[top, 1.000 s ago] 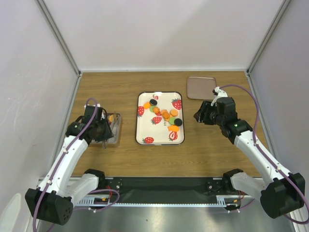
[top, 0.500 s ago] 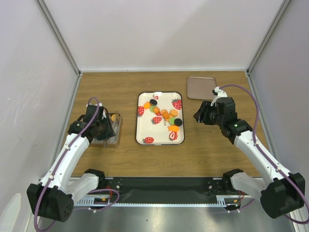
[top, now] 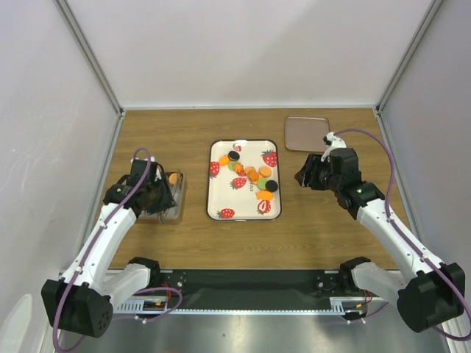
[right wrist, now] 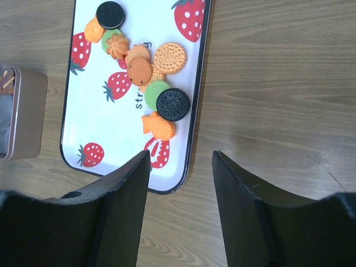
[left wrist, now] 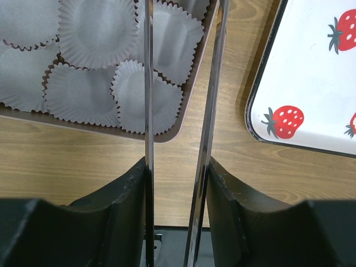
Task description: Pack the cookies
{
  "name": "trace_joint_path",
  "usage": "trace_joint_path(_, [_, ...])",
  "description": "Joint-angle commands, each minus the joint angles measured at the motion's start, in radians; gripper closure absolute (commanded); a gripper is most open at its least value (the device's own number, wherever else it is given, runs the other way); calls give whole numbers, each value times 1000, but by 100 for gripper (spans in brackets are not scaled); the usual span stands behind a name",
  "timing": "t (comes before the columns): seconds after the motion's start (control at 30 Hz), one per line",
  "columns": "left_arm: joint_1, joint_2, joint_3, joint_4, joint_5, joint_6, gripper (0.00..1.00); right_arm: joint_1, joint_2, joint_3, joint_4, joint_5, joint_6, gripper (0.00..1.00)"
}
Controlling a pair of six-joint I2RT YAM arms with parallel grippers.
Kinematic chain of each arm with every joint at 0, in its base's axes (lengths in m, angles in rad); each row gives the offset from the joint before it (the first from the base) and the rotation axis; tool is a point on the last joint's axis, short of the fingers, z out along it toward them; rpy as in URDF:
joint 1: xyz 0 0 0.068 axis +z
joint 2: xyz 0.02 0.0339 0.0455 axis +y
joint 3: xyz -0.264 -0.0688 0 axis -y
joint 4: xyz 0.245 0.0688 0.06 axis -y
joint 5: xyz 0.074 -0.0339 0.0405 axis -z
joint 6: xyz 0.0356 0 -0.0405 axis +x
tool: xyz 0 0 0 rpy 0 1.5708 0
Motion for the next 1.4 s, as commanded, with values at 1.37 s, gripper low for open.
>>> trace_joint_path(1.37, [-809,371,389,43,-211,-155,51,8,13,6,11,25,-20,46])
